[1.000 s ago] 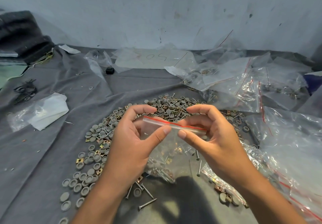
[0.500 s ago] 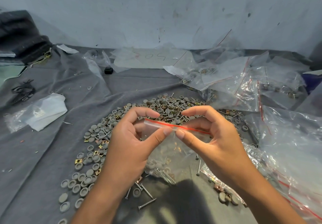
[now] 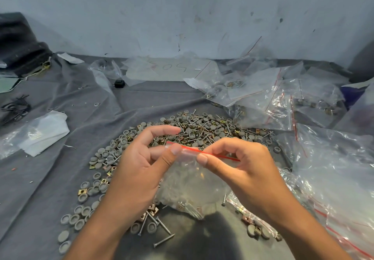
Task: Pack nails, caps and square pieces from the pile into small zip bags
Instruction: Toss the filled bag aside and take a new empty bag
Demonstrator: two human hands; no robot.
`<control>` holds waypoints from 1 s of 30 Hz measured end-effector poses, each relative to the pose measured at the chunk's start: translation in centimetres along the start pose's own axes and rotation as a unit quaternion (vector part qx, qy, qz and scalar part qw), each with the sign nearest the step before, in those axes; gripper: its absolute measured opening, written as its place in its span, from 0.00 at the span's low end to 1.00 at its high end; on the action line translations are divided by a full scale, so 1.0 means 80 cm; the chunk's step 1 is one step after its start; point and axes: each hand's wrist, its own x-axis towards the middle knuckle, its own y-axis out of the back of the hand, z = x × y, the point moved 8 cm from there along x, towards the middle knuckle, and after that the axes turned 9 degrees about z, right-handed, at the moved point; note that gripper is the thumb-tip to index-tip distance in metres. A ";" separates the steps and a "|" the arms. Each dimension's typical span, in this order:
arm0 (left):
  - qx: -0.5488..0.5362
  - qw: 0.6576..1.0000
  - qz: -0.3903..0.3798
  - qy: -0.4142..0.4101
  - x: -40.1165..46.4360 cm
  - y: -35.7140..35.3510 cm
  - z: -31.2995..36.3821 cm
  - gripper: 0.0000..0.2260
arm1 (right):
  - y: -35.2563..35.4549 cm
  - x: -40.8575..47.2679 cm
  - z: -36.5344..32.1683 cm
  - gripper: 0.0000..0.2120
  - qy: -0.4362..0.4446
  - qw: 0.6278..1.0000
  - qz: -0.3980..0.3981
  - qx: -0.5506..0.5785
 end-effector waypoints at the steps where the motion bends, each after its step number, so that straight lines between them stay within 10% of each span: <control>1: -0.005 1.000 -0.010 0.006 0.000 -0.001 -0.001 0.09 | -0.001 0.000 0.003 0.08 -0.014 1.000 -0.015 0.021; 9: -0.059 0.998 -0.012 -0.009 -0.006 -0.004 0.008 0.11 | 0.010 0.006 0.012 0.12 -0.026 0.992 -0.070 0.100; 18: -0.029 0.999 -0.015 0.001 -0.004 -0.007 0.000 0.09 | 0.013 0.006 -0.010 0.04 0.047 0.994 -0.066 -0.072; 25: -0.010 0.962 0.269 -0.036 0.008 0.063 -0.010 0.10 | -0.002 0.097 -0.050 0.05 0.090 0.984 -0.048 -0.144; 30: 0.002 0.947 0.317 -0.046 0.002 0.078 -0.008 0.06 | 0.067 0.216 0.015 0.09 -0.115 0.983 0.144 0.014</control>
